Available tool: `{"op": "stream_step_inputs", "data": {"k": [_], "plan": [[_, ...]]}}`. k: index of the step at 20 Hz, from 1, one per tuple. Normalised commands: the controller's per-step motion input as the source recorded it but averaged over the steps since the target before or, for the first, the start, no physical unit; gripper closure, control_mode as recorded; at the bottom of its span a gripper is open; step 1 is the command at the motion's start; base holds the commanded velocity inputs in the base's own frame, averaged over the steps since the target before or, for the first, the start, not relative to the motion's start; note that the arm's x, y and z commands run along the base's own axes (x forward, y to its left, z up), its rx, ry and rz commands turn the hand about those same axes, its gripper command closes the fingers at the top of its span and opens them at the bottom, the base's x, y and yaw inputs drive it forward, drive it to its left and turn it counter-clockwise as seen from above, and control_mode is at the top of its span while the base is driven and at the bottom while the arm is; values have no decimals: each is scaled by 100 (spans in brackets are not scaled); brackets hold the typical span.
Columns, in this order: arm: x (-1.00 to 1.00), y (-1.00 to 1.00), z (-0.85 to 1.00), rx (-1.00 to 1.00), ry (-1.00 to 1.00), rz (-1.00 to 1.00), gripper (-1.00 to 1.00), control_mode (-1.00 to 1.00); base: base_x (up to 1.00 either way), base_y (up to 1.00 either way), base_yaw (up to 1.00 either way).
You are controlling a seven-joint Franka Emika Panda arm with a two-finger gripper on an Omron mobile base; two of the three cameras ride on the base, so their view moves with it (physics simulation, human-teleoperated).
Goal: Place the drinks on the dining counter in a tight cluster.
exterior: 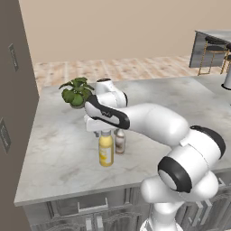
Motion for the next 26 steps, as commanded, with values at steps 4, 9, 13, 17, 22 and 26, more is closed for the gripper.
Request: {"op": "stream_step_inputs", "data": {"k": [4,9,13,17,22,26], "plan": [[0,0,-10,0,2,0,-100,-100,0,0,0],[0,0,0,0,1,0,100,-100,0,0,0],[0,0,0,0,0,0,100,-100,0,0,0],[0,0,0,0,0,0,100,-100,0,0,0],[-5,-6,27,0,1,0,100,-100,0,0,0],[-16,-13,69,0,1,0,100,-100,0,0,0]]}}
